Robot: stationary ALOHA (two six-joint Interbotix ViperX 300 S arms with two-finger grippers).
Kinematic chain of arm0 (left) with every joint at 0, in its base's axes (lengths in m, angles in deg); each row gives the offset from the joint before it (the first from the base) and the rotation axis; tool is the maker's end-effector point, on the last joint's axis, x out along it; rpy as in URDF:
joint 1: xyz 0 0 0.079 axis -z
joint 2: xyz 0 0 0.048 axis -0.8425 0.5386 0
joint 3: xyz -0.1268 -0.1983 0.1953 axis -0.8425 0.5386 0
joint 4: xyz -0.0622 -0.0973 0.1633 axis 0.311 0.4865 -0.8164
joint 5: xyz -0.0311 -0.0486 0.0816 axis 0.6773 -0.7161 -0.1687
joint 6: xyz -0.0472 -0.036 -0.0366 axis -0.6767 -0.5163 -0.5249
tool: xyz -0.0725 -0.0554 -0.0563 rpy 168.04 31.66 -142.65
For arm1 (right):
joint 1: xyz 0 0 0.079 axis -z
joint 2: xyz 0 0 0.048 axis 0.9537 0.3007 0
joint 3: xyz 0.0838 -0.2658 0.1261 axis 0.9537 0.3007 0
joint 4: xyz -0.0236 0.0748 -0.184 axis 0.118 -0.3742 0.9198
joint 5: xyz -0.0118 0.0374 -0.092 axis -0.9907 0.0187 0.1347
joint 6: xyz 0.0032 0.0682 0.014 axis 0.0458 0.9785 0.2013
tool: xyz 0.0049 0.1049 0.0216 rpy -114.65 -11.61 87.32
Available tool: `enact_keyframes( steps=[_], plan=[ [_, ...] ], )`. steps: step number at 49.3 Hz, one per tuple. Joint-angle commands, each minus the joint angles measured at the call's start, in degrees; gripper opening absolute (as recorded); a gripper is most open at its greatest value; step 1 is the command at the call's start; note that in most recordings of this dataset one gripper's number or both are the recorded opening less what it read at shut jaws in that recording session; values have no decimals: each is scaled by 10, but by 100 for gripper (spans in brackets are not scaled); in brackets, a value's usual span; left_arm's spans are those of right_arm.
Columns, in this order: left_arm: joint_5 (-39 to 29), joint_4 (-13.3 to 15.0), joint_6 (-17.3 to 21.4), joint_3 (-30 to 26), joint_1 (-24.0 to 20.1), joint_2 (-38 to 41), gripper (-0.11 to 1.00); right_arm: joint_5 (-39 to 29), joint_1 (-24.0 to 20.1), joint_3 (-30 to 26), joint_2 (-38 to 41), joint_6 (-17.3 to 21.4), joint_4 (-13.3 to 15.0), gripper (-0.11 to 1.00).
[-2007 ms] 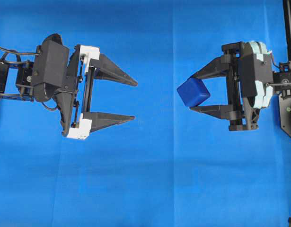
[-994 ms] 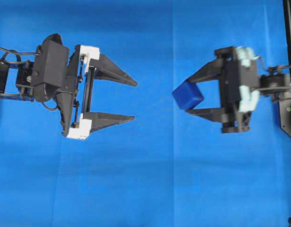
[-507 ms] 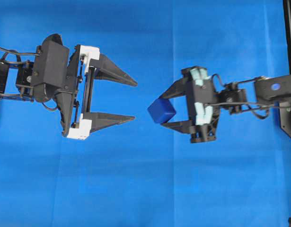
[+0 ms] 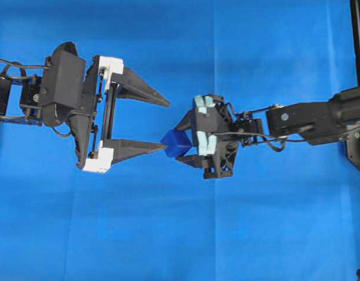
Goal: Handover the blue block to the right arm after grasping it with the left arm, then place it in the designated position.
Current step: 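Carry the cube with the right gripper down toward the table center, then open the right gripper to release the cube onto the table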
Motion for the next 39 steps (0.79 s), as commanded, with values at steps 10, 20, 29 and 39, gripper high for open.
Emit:
enact_keyframes(
  steps=[10, 20, 29, 39],
  plan=[
    [5, -1, 1, -5, 1, -11, 93, 26, 4, -23, 42, 1, -23, 51],
    [5, -1, 2, -5, 2, -11, 93, 33, 4, -20, 45, 1, -27, 51],
    [4, -1, 3, -5, 1, -11, 93, 30, 4, -20, 45, 3, -33, 51],
    [4, -1, 2, -5, 1, -12, 93, 29, 4, -19, 45, 4, -43, 51]
  ],
)
